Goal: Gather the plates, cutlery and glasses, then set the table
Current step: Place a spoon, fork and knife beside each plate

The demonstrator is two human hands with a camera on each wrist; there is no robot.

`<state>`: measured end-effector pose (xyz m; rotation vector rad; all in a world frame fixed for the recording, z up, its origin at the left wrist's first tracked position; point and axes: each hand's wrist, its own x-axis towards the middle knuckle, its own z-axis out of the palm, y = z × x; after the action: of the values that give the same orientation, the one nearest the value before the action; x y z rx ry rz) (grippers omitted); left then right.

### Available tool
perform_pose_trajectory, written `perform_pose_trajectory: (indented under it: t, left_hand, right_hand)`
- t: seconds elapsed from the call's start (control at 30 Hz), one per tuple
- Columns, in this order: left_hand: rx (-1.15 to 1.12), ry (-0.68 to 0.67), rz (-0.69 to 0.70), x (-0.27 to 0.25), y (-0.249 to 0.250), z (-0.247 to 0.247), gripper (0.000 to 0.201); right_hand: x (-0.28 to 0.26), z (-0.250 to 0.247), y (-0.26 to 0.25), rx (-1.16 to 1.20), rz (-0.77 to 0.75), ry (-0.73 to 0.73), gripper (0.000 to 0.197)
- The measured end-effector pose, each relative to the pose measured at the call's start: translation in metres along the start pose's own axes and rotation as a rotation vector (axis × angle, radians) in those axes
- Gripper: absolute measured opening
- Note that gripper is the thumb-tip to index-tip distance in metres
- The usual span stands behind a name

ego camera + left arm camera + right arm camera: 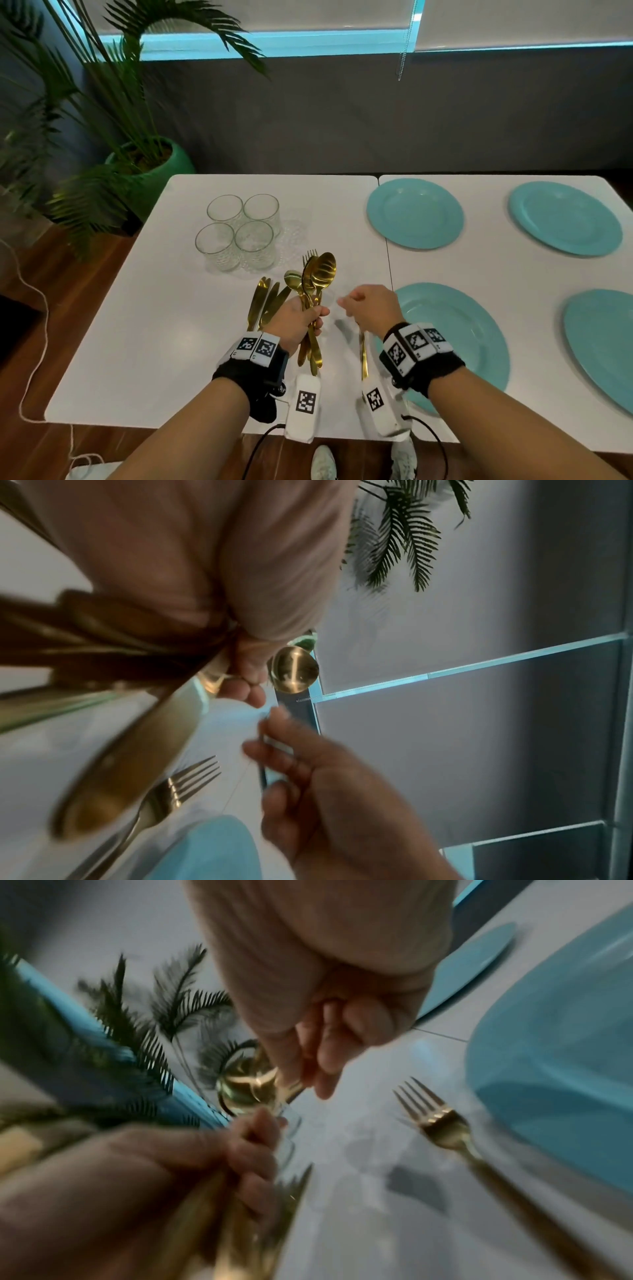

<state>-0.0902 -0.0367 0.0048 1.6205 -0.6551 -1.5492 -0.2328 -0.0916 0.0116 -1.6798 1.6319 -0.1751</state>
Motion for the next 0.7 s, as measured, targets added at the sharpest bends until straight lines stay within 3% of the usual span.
perform_pose_trajectory:
  t: [0.1, 0.23, 0.37, 0.5, 0.7]
  left_hand:
    - [0.018, -0.026, 0.039, -0.001, 0.002, 0.01, 0.014]
    - [0.053, -0.072, 0.08, -0.002, 0.007, 0.025, 0.023]
    - [0.121, -0.048, 0.066, 0.004, 0.007, 0.033, 0.011]
    - [0.135, -0.035, 0.027, 0.011, 0.004, 0.042, 0.027]
    - [0.126, -0.075, 0.066, 0.01, 0.008, 0.055, 0.017]
  right_hand:
    - [-0.002, -0.016, -0.02, 0.147, -0.042, -0.077, 0.026]
    - [-0.001, -0.021, -0.021, 0.203, 0.03, -0.072, 0.017]
    - [0.0, -0.025, -0.015, 0.262, 0.093, -0.019, 0.014]
    - [0.002, -0.031, -0.01, 0.332, 0.128, -0.068, 0.012]
    - [0.004, -0.044, -0.003, 0.395, 0.144, -0.135, 0.02]
